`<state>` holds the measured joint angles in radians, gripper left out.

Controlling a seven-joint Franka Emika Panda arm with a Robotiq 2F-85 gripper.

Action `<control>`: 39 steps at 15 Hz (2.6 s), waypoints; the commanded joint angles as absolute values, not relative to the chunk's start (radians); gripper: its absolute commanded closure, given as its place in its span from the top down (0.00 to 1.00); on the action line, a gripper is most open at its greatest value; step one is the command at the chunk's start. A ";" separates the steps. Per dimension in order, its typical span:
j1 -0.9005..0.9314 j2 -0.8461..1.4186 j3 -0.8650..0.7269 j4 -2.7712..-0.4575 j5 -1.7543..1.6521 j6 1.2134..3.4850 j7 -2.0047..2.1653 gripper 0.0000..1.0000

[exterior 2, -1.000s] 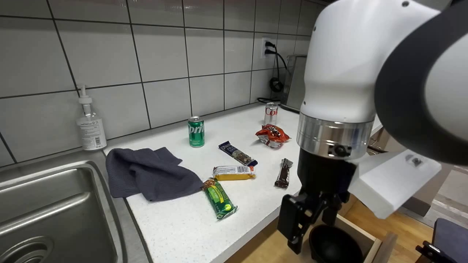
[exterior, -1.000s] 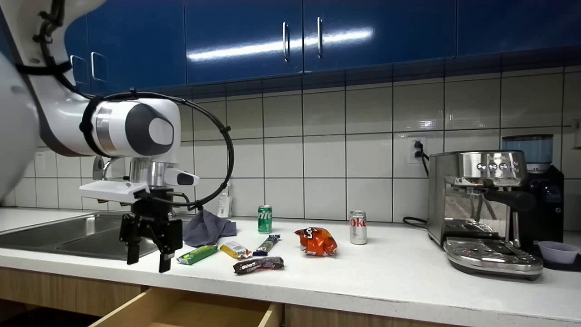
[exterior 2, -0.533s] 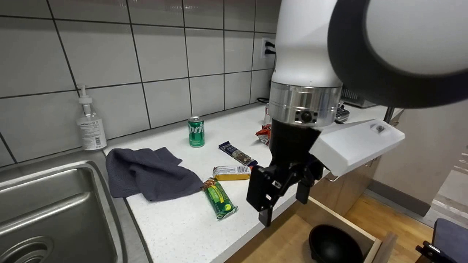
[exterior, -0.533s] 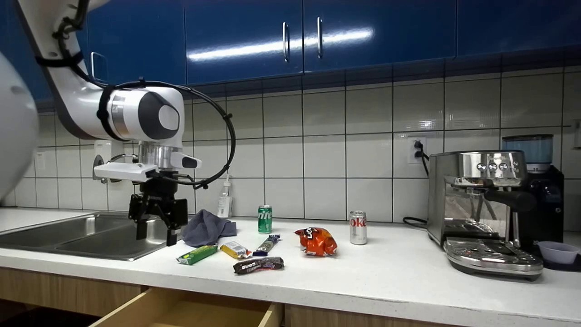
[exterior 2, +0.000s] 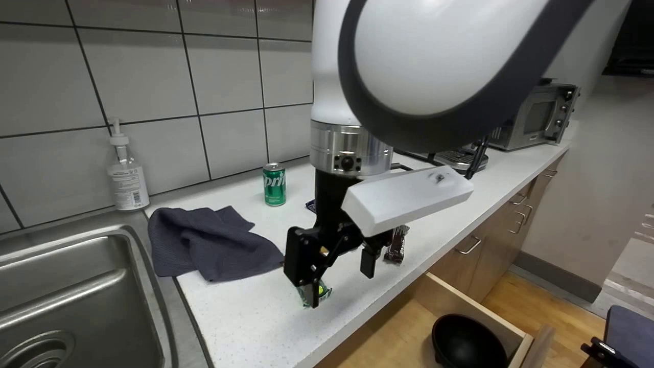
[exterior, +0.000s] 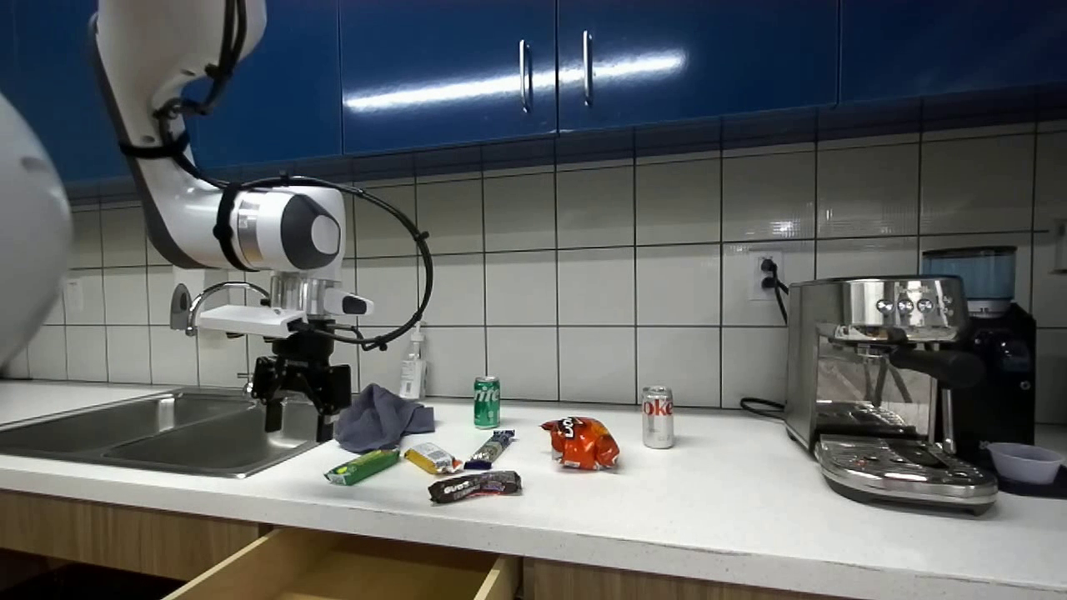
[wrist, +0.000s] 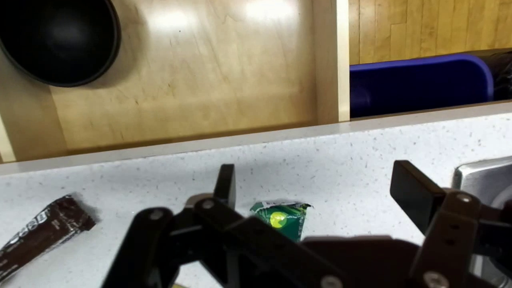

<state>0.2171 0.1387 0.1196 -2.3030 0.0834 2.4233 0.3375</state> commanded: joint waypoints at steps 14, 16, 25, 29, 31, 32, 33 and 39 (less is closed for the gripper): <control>0.242 0.308 0.114 -2.098 0.067 2.326 0.476 1.00; 0.242 0.312 0.114 -2.097 0.067 2.326 0.477 1.00; 0.219 0.309 0.070 -2.127 0.045 2.380 0.470 1.00; 0.190 0.339 0.055 -2.110 0.061 2.402 0.403 1.00; 0.180 0.357 0.055 -2.098 0.063 2.409 0.372 1.00; 0.175 0.366 0.058 -2.091 0.067 2.410 0.356 1.00; 0.175 0.376 0.059 -2.083 0.066 2.410 0.344 1.00; 0.182 0.430 0.058 -2.025 0.056 2.408 0.308 1.00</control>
